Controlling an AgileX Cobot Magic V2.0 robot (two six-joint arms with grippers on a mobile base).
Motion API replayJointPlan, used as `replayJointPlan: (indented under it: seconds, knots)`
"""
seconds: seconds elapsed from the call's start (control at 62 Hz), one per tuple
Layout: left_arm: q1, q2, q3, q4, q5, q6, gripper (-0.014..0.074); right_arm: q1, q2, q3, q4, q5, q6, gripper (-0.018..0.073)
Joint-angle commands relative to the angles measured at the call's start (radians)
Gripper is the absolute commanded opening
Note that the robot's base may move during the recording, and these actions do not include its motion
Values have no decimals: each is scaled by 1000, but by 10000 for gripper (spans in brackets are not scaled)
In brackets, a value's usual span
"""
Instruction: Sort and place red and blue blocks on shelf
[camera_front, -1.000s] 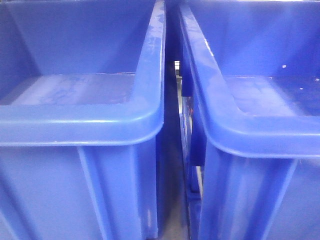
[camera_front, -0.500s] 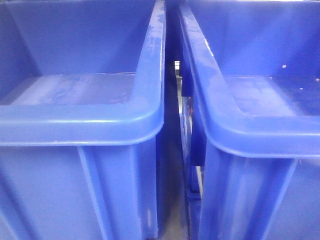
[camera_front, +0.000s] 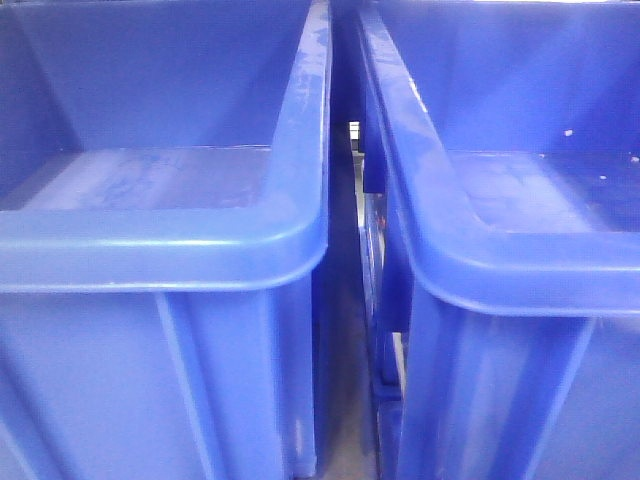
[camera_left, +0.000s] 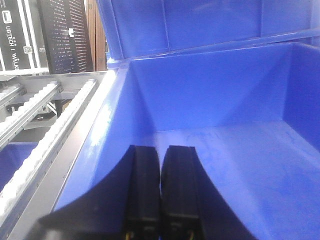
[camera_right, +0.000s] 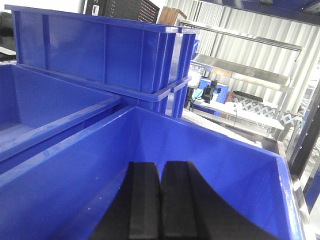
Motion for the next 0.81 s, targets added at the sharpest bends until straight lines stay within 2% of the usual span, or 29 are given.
replayJointPlan:
  seconds: [0.0, 0.177, 0.339, 0.791]
  knots:
    - [-3, -19, 36, -9, -79, -2, 84, -4, -15, -6, -11, -76, -5, 51]
    - [-3, -19, 36, -9, -79, -2, 84, -4, -15, 138, 23, -91, -2, 51]
    - [-3, -19, 36, -9, -79, -2, 84, -4, -15, 255, 34, -190, 24, 51]
    - [-3, -19, 36, -9, -79, -2, 84, -4, -15, 403, 38, -370, 26, 51]
